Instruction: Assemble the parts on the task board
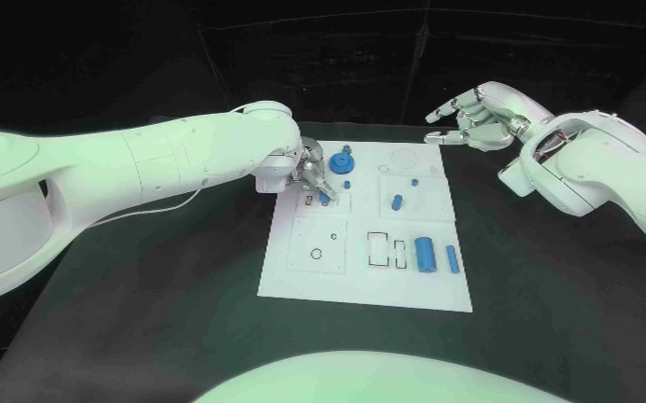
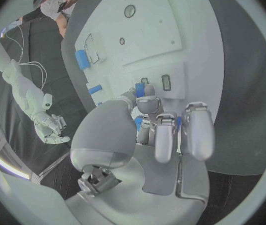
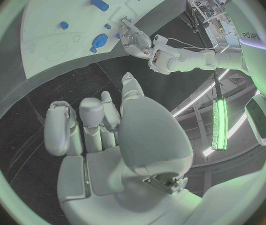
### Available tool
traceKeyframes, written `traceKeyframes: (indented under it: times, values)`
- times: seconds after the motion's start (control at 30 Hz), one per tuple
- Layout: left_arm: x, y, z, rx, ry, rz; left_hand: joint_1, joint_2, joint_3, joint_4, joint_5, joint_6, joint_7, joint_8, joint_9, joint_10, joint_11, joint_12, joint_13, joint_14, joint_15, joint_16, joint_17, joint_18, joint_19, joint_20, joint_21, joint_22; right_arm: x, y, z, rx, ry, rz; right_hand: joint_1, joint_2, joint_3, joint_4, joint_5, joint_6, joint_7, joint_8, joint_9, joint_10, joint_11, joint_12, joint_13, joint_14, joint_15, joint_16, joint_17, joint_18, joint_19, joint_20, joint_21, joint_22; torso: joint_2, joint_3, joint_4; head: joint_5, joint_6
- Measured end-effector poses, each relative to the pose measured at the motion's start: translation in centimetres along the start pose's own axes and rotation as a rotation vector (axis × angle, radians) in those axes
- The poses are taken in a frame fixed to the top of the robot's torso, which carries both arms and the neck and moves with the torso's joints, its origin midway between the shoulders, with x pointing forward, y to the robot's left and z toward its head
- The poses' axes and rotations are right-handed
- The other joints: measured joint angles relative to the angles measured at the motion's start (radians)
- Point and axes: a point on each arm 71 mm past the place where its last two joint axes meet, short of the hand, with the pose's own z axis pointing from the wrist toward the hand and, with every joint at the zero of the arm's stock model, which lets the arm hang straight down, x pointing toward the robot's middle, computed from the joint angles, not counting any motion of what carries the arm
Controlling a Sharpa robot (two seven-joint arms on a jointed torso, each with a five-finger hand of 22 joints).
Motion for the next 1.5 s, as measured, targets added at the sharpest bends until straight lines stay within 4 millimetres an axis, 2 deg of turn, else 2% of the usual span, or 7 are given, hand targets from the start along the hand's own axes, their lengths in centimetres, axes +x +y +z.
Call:
traceKeyframes:
  times: [1.2, 1.5]
  values:
    - [0.25, -0.17, 0.49, -0.018, 0.022, 0.035, 0.004, -0.001, 0.006, 0.006, 0.0, 0.004, 0.003, -0.007, -0.001, 0.0, 0.004, -0.009, -0.009, 0.0, 0.0, 0.0, 0.0, 0.0, 0.0, 0.0, 0.005, 0.0, 0.02, 0.02, -0.01, 0.0, 0.002, 0.0, 0.0, 0.0, -0.008, -0.001, -0.004, 0.0, 0.0, 0.0, 0.0, 0.0, 0.0, 0.0, 0.0, 0.0, 0.0, 0.0, 0.0, 0.0, 0.0, 0.0, 0.0, 0.0, 0.0, 0.0001, 0.0, 0.001, -0.003]
    - [0.16, -0.38, 0.64, -0.024, 0.029, 0.047, -0.022, 0.022, 0.009, 0.009, 0.0, 0.011, 0.01, -0.003, 0.0, 0.009, 0.001, -0.009, -0.012, 0.0, 0.0, 0.0, 0.0, 0.0, 0.0, 0.0, 0.009, 0.0, 0.03, 0.06, -0.01, -0.001, 0.003, 0.0, 0.0, 0.0, -0.007, -0.001, -0.004, 0.0, 0.0, 0.0, 0.0, 0.0, 0.0, 0.0, 0.0, 0.0, 0.0, 0.0, 0.0, 0.0, 0.0, 0.0, 0.0, 0.0, 0.0, 0.0001, -0.0006, -0.001, -0.003]
